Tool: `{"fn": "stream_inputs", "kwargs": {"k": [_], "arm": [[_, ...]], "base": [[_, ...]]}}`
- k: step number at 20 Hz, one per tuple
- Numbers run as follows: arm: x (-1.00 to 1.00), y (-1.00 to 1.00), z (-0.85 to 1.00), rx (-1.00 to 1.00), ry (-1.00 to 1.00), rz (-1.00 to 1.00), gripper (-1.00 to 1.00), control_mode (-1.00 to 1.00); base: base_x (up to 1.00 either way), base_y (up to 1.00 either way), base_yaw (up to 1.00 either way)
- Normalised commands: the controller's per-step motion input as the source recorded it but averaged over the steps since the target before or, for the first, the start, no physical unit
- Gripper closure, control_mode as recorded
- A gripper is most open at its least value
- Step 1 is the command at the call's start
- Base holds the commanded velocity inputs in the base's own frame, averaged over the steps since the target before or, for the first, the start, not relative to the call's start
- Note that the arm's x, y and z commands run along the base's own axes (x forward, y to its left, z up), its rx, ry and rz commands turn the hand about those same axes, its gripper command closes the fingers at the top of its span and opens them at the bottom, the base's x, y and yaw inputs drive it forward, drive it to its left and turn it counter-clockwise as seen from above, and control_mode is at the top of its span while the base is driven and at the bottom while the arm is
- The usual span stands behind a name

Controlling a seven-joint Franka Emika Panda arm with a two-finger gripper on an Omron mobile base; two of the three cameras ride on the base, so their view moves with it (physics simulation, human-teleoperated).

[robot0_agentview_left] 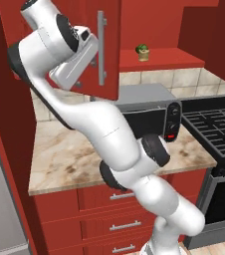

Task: Pick the candle and candle from the dining table and place them in the open cabinet. Close the cabinet after placing the objects.

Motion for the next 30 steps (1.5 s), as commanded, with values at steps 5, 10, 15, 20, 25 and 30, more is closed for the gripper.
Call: {"fn": "stream_inputs", "kwargs": {"k": [5, 10, 15, 20, 25, 30], "arm": [[0.88, -0.78, -0.01, 0.12, -0.25, 0.06, -1.0, -1.0], [0.82, -0.71, 0.0, 0.11, -0.29, 0.08, -1.0, -1.0], [0.8, -0.66, 0.0, 0.11, -0.29, 0.08, -1.0, -1.0], [0.86, -0.57, 0.0, 0.1, -0.28, 0.06, -1.0, -1.0], [0.9, -0.43, 0.0, 0.1, -0.24, 0.02, -1.0, -1.0], [0.87, -0.38, 0.0, 0.11, -0.2, 0.0, -1.0, -1.0]], "base": [[0.0, 0.0, 0.0], [0.0, 0.0, 0.0], [0.0, 0.0, 0.0], [0.0, 0.0, 0.0], [0.0, 0.0, 0.0], [0.0, 0.0, 0.0]]}}
